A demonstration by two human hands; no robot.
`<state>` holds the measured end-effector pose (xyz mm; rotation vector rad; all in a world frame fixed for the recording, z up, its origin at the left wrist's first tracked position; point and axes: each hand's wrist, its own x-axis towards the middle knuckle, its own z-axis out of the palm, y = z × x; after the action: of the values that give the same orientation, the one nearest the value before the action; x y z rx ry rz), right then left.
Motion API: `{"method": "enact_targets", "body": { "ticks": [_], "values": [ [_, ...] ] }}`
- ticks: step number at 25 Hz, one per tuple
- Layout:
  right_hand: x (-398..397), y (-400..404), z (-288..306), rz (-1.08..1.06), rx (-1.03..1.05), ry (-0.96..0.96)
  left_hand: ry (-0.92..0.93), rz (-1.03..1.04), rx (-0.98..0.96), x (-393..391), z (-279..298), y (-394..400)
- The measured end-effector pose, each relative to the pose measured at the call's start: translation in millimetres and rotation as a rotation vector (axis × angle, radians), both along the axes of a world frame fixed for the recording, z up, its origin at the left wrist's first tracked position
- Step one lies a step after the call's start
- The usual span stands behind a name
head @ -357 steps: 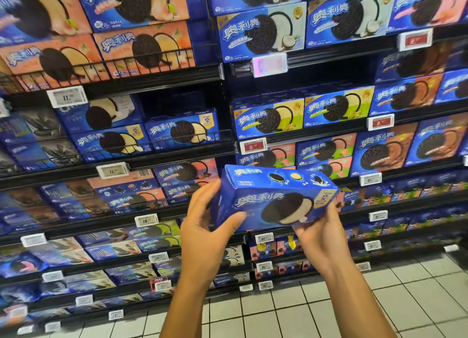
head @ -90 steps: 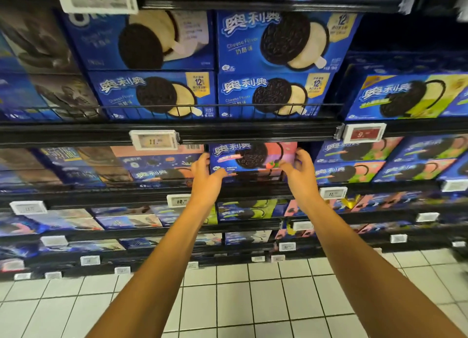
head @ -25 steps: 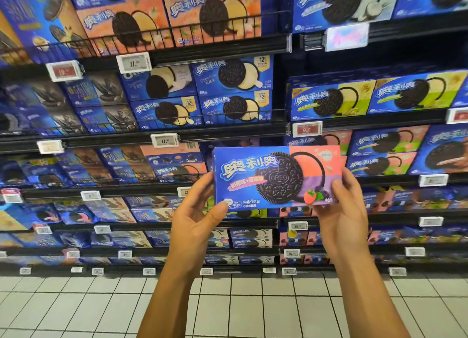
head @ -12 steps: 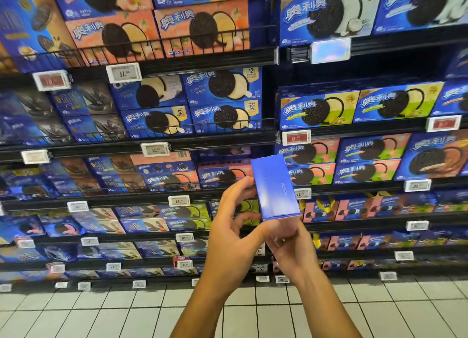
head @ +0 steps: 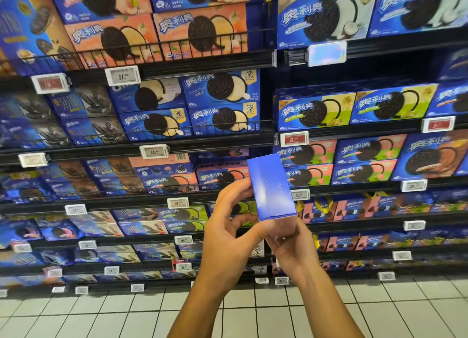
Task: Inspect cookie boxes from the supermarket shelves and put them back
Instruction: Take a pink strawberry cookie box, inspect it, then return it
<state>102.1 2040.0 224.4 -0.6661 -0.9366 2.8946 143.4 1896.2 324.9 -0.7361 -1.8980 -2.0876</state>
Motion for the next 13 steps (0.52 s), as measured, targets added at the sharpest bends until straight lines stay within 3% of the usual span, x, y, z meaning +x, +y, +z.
{"method": "enact_targets", "body": {
  "ticks": [6, 13],
  "values": [
    [0.7, 15.2, 2.6, -0.071, 0.001, 0.054, -0.011, -0.058, 0.028, -7.1, -8.5, -11.6],
    [1.9, 41.8, 17.9, -0.172, 0.007, 0.314, -0.119, -0.086, 0.059, -10.2, -24.0, -24.6]
  ]
}}
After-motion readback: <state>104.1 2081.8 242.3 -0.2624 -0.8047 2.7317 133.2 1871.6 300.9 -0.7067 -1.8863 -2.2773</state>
